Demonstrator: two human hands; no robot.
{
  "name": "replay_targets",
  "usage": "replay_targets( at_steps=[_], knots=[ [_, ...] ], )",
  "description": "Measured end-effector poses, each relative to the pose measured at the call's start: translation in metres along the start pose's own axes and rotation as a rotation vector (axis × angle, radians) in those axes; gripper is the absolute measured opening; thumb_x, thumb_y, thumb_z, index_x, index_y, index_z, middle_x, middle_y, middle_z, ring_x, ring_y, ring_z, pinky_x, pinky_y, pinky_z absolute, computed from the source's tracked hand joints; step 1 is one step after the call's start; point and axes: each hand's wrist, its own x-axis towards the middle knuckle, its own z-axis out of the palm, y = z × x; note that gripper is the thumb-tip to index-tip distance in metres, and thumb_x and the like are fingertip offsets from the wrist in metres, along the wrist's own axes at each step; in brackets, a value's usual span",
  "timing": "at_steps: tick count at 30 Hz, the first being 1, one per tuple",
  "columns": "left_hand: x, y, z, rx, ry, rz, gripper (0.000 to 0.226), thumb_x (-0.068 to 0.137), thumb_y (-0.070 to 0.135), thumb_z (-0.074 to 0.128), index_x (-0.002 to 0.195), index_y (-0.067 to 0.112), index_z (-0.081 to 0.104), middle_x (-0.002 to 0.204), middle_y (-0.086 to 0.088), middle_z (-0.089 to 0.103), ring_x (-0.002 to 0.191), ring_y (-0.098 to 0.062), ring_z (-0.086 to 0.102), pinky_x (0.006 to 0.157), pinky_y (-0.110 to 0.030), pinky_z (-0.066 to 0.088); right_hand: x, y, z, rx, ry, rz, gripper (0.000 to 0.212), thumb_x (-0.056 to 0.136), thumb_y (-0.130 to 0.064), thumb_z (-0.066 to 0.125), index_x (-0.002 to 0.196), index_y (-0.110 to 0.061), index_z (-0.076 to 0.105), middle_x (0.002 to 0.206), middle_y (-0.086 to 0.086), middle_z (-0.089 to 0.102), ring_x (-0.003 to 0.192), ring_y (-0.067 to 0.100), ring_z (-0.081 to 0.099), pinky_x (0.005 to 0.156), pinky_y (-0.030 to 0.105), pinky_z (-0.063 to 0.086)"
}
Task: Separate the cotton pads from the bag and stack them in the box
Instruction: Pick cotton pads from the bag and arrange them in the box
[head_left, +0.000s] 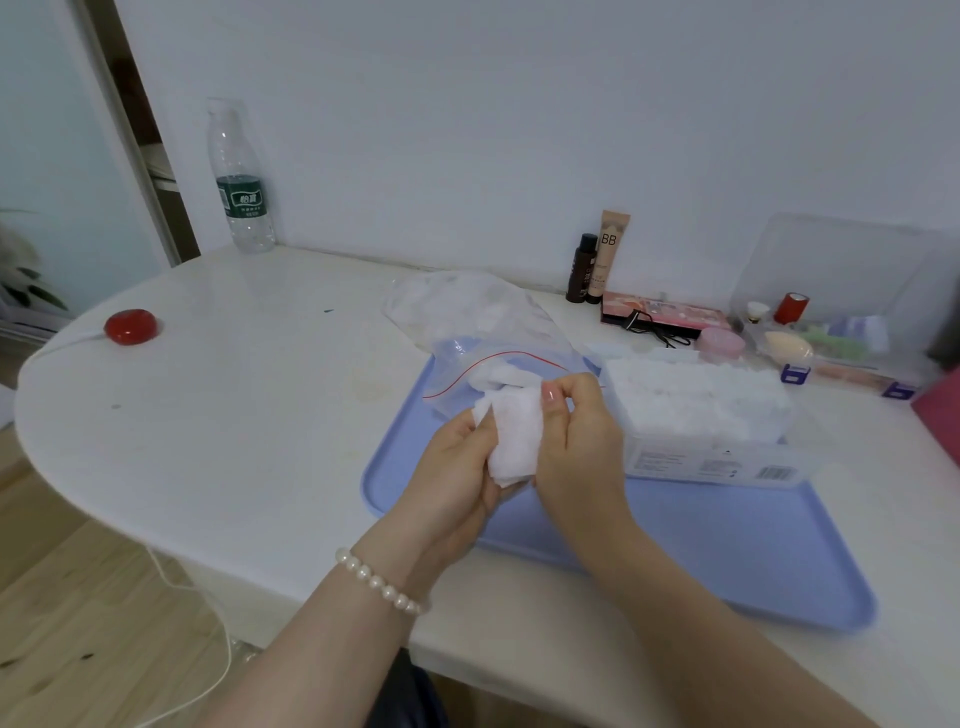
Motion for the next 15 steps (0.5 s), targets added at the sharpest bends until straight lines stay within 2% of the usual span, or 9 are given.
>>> replay_targets(
  at_steps=[2, 6, 9, 12, 15],
  knots=[
    [0.0001, -0.0004, -0.0001, -0.032, -0.001, -0.012, 0.031, 0.101, 0.013, 0.035, 0.113, 0.009, 0.063, 0.108, -0.011, 0.07, 0.096, -0.02, 0.067, 0.089, -0.037, 0.052, 0.0005, 0.0011, 0.0008, -0.023, -0.005, 0.003, 0.017, 0.099, -0.025, 0.036, 0.088, -0.016, 0.046, 0.067, -0.008, 0.05, 0.062, 0.006, 0.048, 0.057, 0.024, 0.038],
    [0.0003, 0.0013, 0.0006, -0.101, 0.013, -0.028, 0.036, 0.102, 0.024, 0.033, 0.12, 0.008, 0.059, 0.114, -0.01, 0.069, 0.105, -0.023, 0.065, 0.089, -0.039, 0.052, 0.0014, 0.0013, 0.0012, -0.062, -0.01, -0.003, 0.016, 0.099, -0.025, 0.036, 0.089, -0.017, 0.045, 0.067, -0.009, 0.049, 0.062, 0.007, 0.047, 0.057, 0.026, 0.036],
    [-0.0017, 0.0018, 0.0009, -0.064, -0.03, -0.012, 0.039, 0.092, 0.041, 0.04, 0.109, 0.015, 0.064, 0.107, -0.005, 0.072, 0.1, -0.018, 0.067, 0.09, -0.038, 0.052, 0.0007, -0.0001, 0.001, -0.079, -0.012, -0.014, 0.016, 0.099, -0.026, 0.035, 0.089, -0.017, 0.044, 0.067, -0.007, 0.049, 0.065, 0.014, 0.048, 0.059, 0.03, 0.036],
    [-0.0019, -0.0017, 0.0006, 0.013, -0.04, 0.03, 0.041, 0.075, 0.03, 0.061, 0.11, 0.009, 0.064, 0.104, -0.01, 0.071, 0.097, -0.02, 0.067, 0.088, -0.034, 0.053, -0.0007, -0.0005, 0.0006, -0.091, -0.02, -0.021, 0.017, 0.099, -0.028, 0.035, 0.091, -0.017, 0.045, 0.069, -0.005, 0.051, 0.069, 0.018, 0.051, 0.061, 0.032, 0.037],
    [0.0006, -0.0045, -0.0012, -0.011, -0.016, 0.036, 0.04, 0.078, 0.02, 0.061, 0.114, 0.003, 0.062, 0.105, -0.015, 0.07, 0.096, -0.024, 0.067, 0.084, -0.033, 0.055, -0.0012, 0.0013, 0.0006, -0.115, -0.027, -0.046, 0.017, 0.099, -0.029, 0.035, 0.093, -0.017, 0.046, 0.068, -0.001, 0.053, 0.07, 0.024, 0.054, 0.061, 0.033, 0.038]
  ],
)
